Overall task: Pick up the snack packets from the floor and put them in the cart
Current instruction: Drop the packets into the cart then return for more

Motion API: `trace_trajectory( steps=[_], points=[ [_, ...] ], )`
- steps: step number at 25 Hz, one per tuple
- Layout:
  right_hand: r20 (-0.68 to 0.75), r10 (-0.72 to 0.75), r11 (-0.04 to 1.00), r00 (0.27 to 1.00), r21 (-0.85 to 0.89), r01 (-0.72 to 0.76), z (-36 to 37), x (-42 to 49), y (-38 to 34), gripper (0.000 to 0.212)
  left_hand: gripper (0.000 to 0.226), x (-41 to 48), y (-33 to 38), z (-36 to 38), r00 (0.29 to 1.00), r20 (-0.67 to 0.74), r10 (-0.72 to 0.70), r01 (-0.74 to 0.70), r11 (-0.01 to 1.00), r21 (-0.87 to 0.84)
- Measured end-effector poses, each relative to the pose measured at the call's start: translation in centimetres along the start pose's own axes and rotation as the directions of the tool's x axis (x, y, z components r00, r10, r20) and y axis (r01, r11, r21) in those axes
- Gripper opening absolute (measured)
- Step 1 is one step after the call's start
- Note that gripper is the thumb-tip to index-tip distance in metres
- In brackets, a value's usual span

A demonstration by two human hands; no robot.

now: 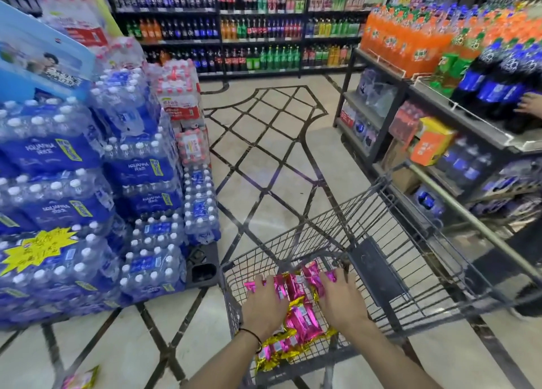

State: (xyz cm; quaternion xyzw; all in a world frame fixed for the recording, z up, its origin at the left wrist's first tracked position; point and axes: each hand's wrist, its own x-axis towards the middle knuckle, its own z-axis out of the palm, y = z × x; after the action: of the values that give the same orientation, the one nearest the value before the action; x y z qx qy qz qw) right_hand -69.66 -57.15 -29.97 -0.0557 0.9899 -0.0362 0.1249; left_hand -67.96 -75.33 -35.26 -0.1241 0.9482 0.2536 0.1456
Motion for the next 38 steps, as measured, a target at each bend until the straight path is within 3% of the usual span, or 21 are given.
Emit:
trace_trajectory(
  steps=[4, 10, 16, 23, 27, 31, 38],
  points=[
    [0.026, -0.043, 0.999, 0.999, -0.025, 0.044, 2.1, 3.8, 1.9, 0.055, 0.059, 2.7, 0.1, 3.1, 0.999, 0.016, -0.05, 0.05, 0.999, -0.01],
    [0.203, -0.094, 0.995, 0.975, -0.012, 0.099, 8.3, 9.1, 5.9, 0.065, 0.065, 6.4, 0.6, 10.3, 0.985, 0.061, -0.161, 0.163, 0.986, -0.029],
    [0.278, -0.145, 0.987, 0.95, -0.031, 0.16, 14.3, 12.9, 8.4, 0.07, 0.066, 8.7, 0.0, 15.8, 0.961, 0.096, -0.26, 0.261, 0.965, -0.001],
    [0.401, -0.164, 0.974, 0.901, -0.078, 0.212, 21.1, 16.1, 8.9, 0.08, 0.066, 11.3, -2.5, 21.6, 0.956, 0.112, -0.272, 0.275, 0.962, -0.003],
    [0.414, -0.123, 0.986, 0.902, -0.048, 0.157, 25.0, 17.6, 9.2, 0.084, 0.061, 12.8, -2.8, 23.8, 0.953, 0.122, -0.277, 0.275, 0.961, 0.033],
    [0.414, -0.135, 0.976, 0.9, -0.1, 0.192, 27.8, 18.3, 9.3, 0.092, 0.059, 13.4, -2.4, 25.2, 0.956, 0.115, -0.269, 0.263, 0.963, 0.062],
    [0.452, -0.107, 0.986, 0.886, -0.064, 0.151, 30.0, 18.3, 9.9, 0.084, 0.063, 13.4, -2.0, 26.0, 0.955, 0.097, -0.28, 0.27, 0.957, 0.105]
  ],
)
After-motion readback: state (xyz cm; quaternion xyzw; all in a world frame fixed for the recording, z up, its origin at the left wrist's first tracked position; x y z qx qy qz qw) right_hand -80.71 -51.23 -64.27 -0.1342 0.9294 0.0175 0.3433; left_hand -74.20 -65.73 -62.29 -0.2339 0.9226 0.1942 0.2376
